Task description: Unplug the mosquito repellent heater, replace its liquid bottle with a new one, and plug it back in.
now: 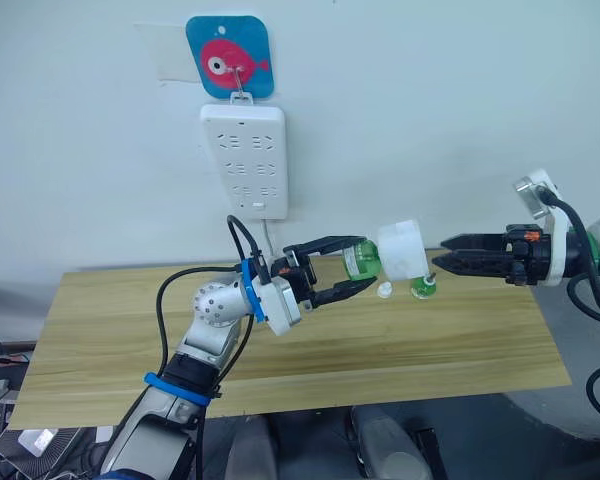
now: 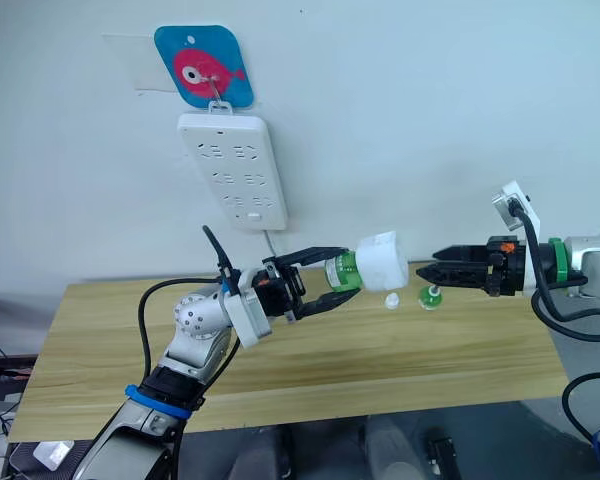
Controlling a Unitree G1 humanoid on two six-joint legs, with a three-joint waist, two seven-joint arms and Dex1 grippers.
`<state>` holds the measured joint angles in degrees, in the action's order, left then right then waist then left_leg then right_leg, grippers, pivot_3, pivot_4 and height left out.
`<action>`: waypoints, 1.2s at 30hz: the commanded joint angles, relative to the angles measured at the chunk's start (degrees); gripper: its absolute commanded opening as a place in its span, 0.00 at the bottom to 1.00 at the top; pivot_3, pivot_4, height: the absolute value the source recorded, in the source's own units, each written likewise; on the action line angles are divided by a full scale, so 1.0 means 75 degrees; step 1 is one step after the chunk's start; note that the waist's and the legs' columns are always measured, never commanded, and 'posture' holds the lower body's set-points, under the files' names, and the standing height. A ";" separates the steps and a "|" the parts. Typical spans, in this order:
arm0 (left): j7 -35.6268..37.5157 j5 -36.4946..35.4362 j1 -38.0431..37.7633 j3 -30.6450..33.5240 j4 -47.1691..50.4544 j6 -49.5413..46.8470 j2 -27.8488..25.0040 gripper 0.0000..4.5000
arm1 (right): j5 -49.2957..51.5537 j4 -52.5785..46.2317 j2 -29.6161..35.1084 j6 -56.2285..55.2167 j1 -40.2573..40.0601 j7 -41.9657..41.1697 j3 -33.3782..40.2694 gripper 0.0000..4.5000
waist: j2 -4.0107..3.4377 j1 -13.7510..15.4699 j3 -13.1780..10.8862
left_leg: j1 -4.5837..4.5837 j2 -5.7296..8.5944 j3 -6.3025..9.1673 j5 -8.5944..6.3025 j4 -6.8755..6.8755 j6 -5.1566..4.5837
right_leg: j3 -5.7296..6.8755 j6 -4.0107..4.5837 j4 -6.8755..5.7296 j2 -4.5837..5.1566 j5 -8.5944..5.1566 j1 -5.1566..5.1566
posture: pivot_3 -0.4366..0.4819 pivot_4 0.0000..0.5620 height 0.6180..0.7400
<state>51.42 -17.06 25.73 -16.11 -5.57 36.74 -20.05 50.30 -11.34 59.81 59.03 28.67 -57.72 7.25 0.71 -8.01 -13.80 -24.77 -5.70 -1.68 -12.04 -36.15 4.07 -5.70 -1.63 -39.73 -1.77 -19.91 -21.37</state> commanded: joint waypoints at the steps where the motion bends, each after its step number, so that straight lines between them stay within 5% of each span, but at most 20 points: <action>1: 0.0045 -0.1368 -0.0110 -0.0073 0.1180 -0.2282 -0.0098 0.49 | -0.1680 -0.0275 0.0186 -0.3048 -0.0570 -0.1330 -0.0318 0.99 | 0.0000 0.0003 0.0000 | 0.0000 0.0000 0.0001 0.0000 0.0000 0.0000 | 0.0001 -0.0001 0.0001 0.0000 -0.0001 0.0002 | 0.24 0.42 1.00; 7: 0.0616 -0.1788 -0.0418 0.0050 0.1944 -0.3572 -0.0344 0.49 | -0.2894 0.0280 -0.0390 -0.6746 -0.0798 -0.2451 -0.0111 0.99 | 0.0000 -0.0010 0.0000 | 0.0006 0.0001 0.0001 0.0001 -0.0007 0.0002 | 0.0001 -0.0001 0.0001 -0.0002 0.0000 0.0009 | 0.24 0.41 1.00; 12: 0.1237 -0.1931 -0.0653 0.0147 0.2171 -0.4043 -0.0534 0.49 | -0.3266 0.0599 -0.0781 -0.8285 -0.0356 -0.2788 -0.0166 0.99 | 0.0000 -0.0045 0.0000 | 0.0032 0.0001 -0.0004 0.0002 -0.0011 0.0002 | -0.0011 0.0000 -0.0015 -0.0005 0.0000 0.0026 | 0.24 0.41 1.00; 22: 0.1768 -0.1796 -0.0647 0.0276 0.2089 -0.4168 -0.0389 0.49 | -0.2822 -0.0413 -0.0767 -0.8453 -0.0710 -0.3558 -0.0385 0.99 | 0.0000 0.0001 0.0000 | 0.0042 0.0000 0.0003 0.0001 -0.0026 0.0002 | -0.0004 0.0000 -0.0019 -0.0004 0.0000 0.0049 | 0.24 0.39 1.00; 36: 0.1887 -0.1645 -0.0589 0.0240 0.2251 -0.4220 -0.0219 0.49 | -0.2899 -0.0742 -0.1213 -0.8175 -0.0473 -0.3227 -0.0841 0.96 | 0.0000 -0.0002 0.0000 | 0.0047 0.0001 0.0018 0.0000 -0.0075 0.0001 | 0.0005 0.0000 -0.0036 -0.0004 0.0000 0.0076 | 0.25 0.40 1.00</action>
<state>65.47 -29.07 20.82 -15.32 8.68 5.11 -22.08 28.13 -15.64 50.75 -1.90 23.82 -81.97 0.34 0.71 -8.02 -13.80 -24.42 -5.70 -1.54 -12.04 -36.71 4.07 -5.66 -1.63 -39.99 -1.80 -19.91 -20.80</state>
